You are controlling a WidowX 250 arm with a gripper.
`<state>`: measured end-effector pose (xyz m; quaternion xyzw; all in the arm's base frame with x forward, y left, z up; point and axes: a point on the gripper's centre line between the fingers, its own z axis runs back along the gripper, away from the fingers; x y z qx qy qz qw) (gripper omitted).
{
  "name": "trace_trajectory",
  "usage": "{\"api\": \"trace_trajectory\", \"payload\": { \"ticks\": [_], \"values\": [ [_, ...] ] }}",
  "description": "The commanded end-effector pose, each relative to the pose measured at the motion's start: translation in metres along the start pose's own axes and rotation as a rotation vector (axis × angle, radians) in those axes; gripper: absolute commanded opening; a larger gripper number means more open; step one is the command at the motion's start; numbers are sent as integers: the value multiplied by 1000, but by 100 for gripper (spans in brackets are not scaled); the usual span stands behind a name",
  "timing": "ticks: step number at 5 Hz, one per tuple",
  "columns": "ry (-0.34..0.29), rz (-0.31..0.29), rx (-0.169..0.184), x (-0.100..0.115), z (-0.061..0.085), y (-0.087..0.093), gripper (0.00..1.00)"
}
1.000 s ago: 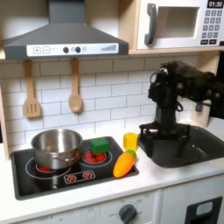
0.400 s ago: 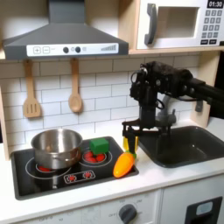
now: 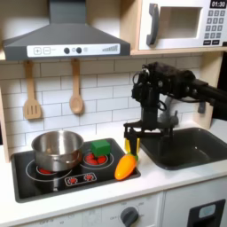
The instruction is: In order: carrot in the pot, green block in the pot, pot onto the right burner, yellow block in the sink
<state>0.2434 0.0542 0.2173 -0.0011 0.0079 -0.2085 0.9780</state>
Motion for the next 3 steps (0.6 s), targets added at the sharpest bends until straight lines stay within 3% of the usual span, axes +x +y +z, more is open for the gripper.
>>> {"api": "trace_trajectory", "payload": {
  "ticks": [1, 2, 3],
  "values": [
    [12, -168, 82, 14, -23, 33, 100],
    [-11, -285, 60, 22, -27, 28, 100],
    [-43, -335, 51, 19, -26, 29, 100]
  ]
}}
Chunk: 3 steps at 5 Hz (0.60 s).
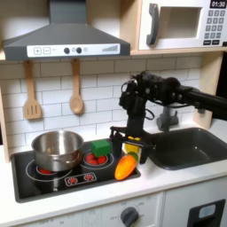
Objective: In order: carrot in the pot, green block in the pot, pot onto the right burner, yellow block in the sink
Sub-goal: 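Put the carrot in the pot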
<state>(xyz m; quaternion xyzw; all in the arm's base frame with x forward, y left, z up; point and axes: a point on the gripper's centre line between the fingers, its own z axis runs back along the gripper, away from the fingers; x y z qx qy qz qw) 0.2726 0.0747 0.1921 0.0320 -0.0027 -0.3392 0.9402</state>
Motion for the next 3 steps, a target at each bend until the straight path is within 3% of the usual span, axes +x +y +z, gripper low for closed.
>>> {"api": "trace_trajectory", "payload": {
  "ticks": [1, 3],
  "values": [
    [-71, -83, -43, 1, -5, -2, 100],
    [-134, -74, -55, 4, -16, 1, 100]
  ]
}}
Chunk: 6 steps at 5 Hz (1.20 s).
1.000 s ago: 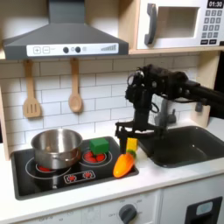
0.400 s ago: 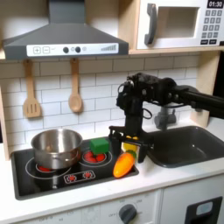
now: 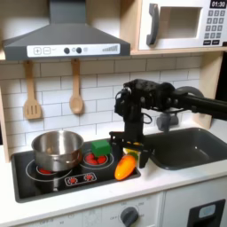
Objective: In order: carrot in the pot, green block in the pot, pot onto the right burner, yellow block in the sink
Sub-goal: 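Put the carrot in the pot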
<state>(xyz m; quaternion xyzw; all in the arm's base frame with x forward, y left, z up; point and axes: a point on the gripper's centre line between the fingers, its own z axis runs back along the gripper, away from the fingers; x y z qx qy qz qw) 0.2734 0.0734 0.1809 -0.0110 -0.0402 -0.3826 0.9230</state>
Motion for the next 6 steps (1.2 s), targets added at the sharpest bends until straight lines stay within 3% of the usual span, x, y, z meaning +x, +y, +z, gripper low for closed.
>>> {"api": "trace_trajectory", "payload": {
  "ticks": [1, 3, 6],
  "values": [
    [-46, 18, 13, 6, -4, 3, 100],
    [-54, 25, -4, 14, -6, 3, 100],
    [-51, 23, -2, 26, -15, 2, 100]
  ]
}}
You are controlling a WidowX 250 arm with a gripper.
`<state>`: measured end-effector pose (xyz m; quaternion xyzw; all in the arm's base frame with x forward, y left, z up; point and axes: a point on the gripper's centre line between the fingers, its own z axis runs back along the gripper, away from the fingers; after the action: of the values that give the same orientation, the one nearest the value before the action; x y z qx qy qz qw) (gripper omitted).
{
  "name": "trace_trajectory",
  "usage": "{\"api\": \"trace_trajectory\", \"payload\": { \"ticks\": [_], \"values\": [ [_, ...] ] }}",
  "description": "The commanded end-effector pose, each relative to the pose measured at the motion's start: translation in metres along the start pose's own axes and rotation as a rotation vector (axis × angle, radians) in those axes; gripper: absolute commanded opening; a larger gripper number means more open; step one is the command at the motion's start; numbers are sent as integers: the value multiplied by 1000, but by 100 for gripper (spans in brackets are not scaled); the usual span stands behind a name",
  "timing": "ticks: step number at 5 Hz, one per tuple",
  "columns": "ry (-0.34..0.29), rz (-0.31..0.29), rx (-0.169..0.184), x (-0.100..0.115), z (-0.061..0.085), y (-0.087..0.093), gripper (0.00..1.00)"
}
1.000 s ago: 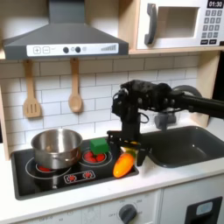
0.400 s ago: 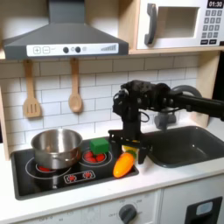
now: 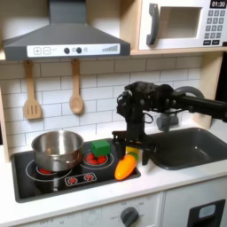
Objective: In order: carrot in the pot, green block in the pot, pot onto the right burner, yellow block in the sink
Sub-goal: 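Put the carrot in the pot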
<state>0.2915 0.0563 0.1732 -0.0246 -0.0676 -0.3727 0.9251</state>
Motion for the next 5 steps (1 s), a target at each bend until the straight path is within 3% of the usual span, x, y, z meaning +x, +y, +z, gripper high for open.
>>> {"api": "trace_trajectory", "payload": {
  "ticks": [1, 3, 5],
  "values": [
    [5, 12, 5, 5, -8, 7, 100],
    [11, 22, 3, 2, -15, 7, 100],
    [13, 54, 54, 3, -26, 15, 100]
  ]
}}
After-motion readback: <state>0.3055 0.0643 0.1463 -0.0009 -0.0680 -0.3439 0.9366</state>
